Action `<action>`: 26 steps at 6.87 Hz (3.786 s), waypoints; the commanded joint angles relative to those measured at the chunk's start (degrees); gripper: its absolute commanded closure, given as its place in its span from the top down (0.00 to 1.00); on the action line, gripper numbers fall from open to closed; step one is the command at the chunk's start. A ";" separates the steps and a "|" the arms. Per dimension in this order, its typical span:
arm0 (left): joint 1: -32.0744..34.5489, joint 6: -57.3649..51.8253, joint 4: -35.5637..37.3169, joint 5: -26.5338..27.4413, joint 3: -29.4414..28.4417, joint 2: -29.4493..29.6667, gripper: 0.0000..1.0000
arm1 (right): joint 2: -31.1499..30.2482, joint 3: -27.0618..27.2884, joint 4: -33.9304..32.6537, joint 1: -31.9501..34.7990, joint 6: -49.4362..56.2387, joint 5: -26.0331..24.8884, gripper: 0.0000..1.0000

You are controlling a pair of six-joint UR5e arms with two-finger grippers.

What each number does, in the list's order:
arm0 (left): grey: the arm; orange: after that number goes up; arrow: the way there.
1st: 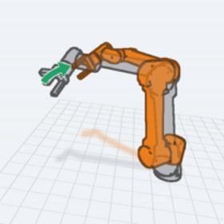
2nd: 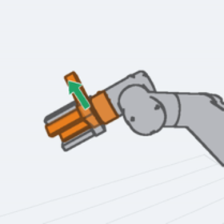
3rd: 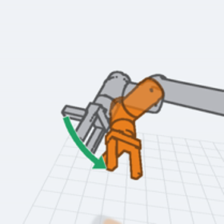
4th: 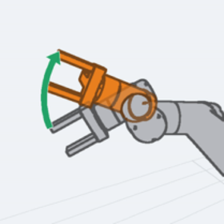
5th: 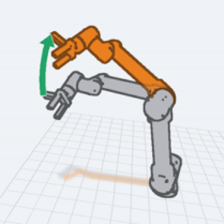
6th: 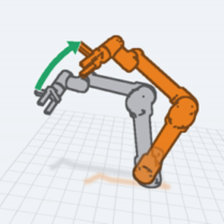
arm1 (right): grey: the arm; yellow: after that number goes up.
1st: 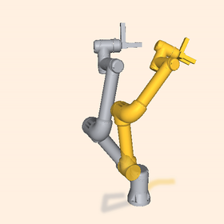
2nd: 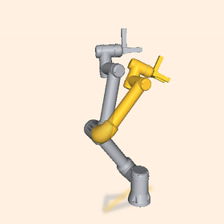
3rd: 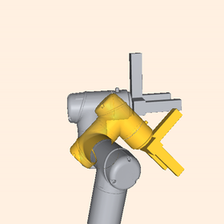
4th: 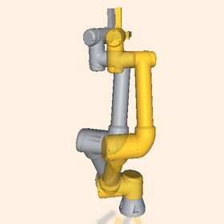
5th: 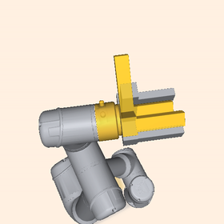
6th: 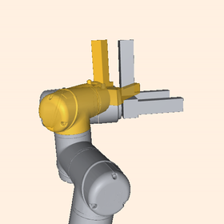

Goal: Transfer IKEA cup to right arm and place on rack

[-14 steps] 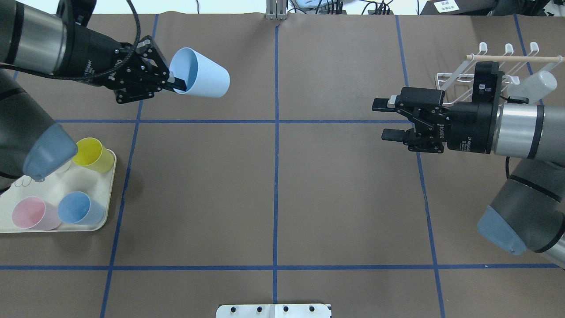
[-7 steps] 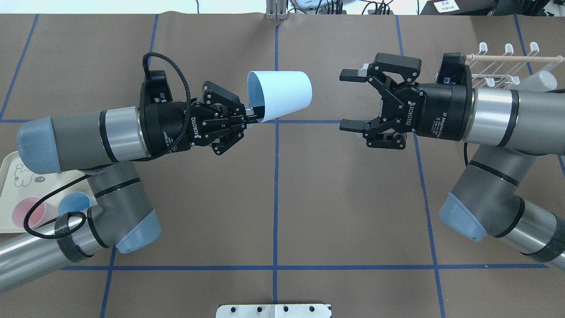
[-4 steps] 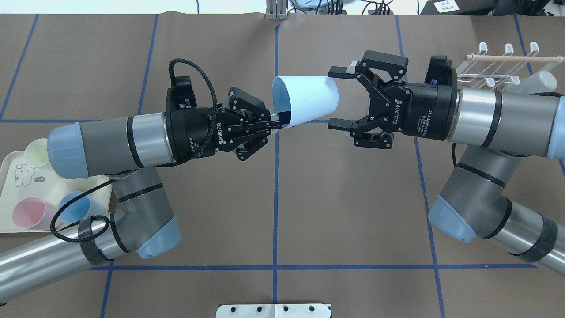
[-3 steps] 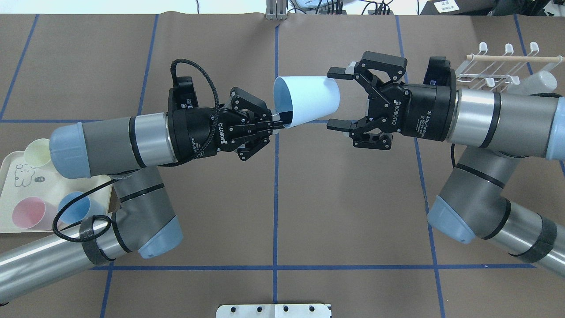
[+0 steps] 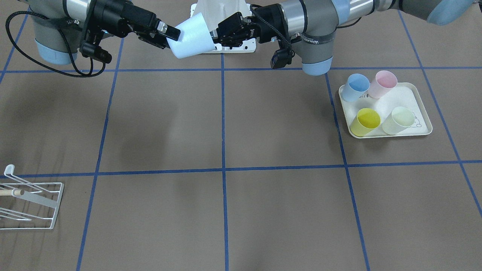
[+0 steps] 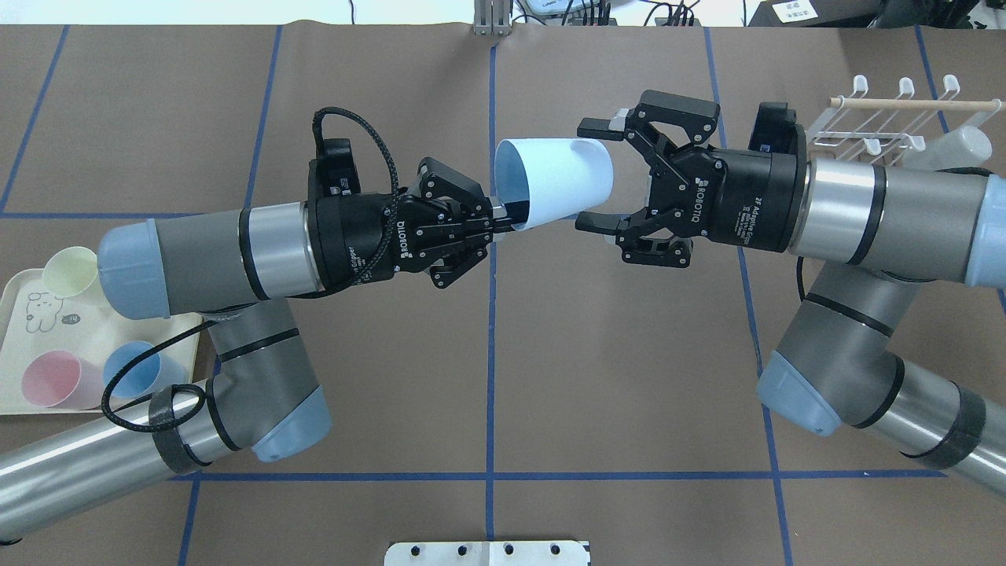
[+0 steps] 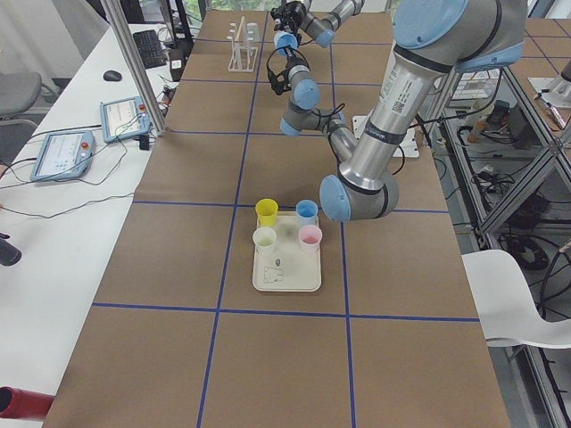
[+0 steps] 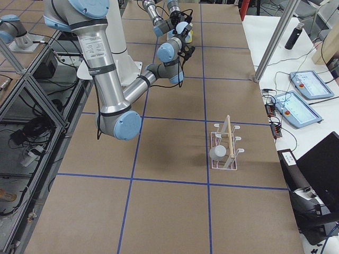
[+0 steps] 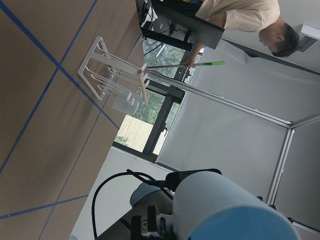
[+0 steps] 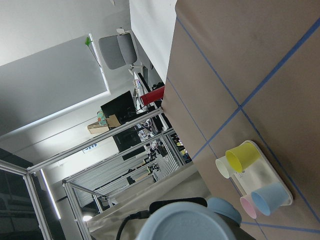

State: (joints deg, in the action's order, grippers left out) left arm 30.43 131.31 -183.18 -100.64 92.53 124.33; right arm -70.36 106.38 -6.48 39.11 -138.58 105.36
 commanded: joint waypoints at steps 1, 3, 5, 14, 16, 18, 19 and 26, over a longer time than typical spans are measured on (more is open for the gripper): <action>-0.28 0.09 -0.24 0.00 0.11 0.03 0.00 | 0.13 -0.03 -0.02 -0.08 -0.29 -0.60 0.93; -0.28 0.09 -0.25 0.00 0.20 0.03 0.00 | 0.31 -0.38 0.06 -0.26 -0.82 -1.65 0.93; -0.28 0.09 -0.07 0.00 0.46 0.29 0.00 | 0.22 -0.38 0.15 -0.52 -0.90 -1.65 0.72; 10.25 -2.27 4.85 -6.15 2.23 -2.78 1.00 | -3.80 -1.60 -1.07 4.29 11.77 -3.93 0.13; 10.97 -7.36 7.73 -6.06 1.69 -2.78 1.00 | -8.02 -1.79 -7.55 8.15 26.53 -3.85 0.14; 11.32 -8.09 9.59 -5.80 1.61 -2.69 1.00 | -13.20 -1.53 -14.40 11.76 44.45 -3.85 0.14; 11.32 -8.17 10.29 -5.71 1.60 -2.69 1.00 | -14.01 -1.18 -20.88 13.96 53.50 -3.42 0.13; 10.80 -10.90 10.30 -5.62 -4.28 -2.16 1.00 | -17.53 5.25 -54.68 26.52 95.82 8.85 0.10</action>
State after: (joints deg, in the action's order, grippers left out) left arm 41.36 120.43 -172.88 -106.27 89.14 122.14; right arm -87.64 111.93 -58.26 62.61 -46.72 108.98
